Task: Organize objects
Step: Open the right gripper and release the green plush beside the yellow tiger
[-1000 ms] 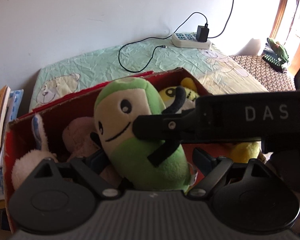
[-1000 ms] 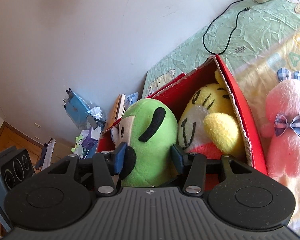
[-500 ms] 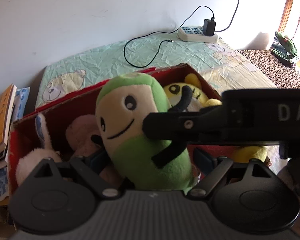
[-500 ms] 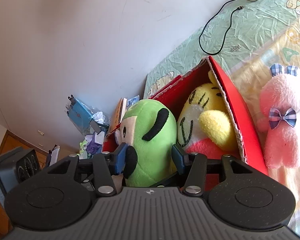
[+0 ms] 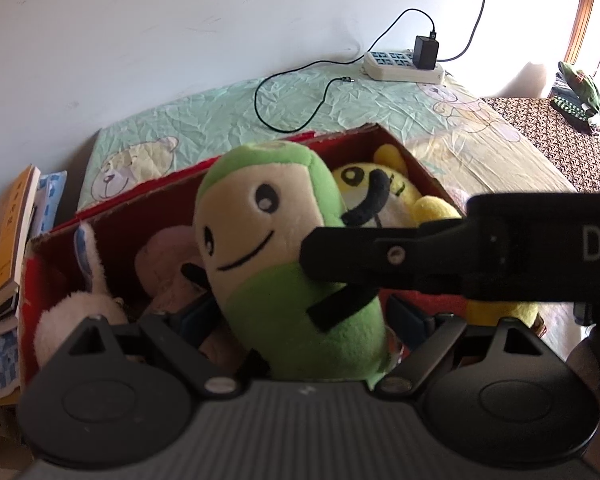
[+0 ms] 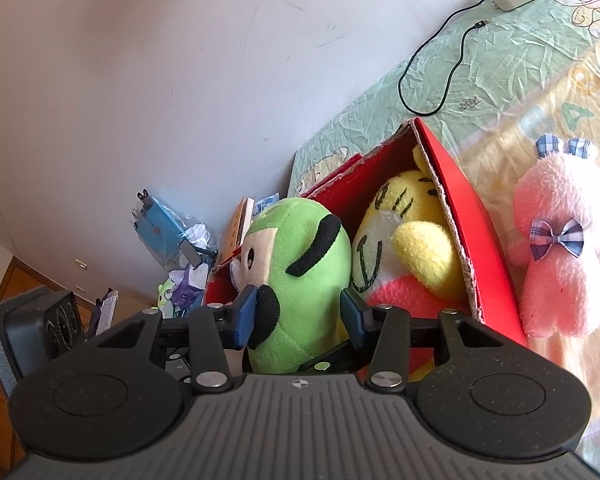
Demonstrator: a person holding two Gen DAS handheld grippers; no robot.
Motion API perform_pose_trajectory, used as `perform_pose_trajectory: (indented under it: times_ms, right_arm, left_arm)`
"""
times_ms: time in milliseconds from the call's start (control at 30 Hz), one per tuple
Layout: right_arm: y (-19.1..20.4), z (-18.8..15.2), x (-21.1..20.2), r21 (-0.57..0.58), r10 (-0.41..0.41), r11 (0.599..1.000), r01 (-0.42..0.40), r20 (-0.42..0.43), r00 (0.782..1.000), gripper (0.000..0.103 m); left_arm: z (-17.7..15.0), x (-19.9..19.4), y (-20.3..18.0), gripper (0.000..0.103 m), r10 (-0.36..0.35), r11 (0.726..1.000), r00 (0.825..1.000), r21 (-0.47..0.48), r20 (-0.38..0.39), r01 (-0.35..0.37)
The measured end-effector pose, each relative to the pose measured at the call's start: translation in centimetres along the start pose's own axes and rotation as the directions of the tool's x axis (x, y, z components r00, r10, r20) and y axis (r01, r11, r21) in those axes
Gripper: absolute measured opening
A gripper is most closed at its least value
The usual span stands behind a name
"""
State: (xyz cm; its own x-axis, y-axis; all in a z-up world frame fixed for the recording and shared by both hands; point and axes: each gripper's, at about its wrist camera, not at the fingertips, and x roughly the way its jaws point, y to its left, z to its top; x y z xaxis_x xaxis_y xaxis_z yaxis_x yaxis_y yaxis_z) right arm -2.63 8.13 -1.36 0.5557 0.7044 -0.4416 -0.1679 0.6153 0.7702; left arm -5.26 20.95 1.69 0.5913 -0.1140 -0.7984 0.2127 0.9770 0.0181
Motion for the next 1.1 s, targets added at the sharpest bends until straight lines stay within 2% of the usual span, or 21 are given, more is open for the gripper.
perform_pose_trajectory:
  times_ms: [467, 1100]
  right_arm:
    - [0.1, -0.1, -1.1, -0.017, 0.003, 1.000, -0.003, 0.029, 1.000, 0.046]
    - [0.4, -0.5, -2.5, -0.056, -0.009, 0.998, 0.012, 0.052, 0.999, 0.044]
  left_arm:
    - [-0.2, -0.1, -0.2, 0.088, 0.023, 1.000, 1.000, -0.001, 0.002, -0.023]
    - [-0.5, -1.1, 0.2, 0.088, 0.062, 0.996, 0.997, -0.069, -0.042, -0.065]
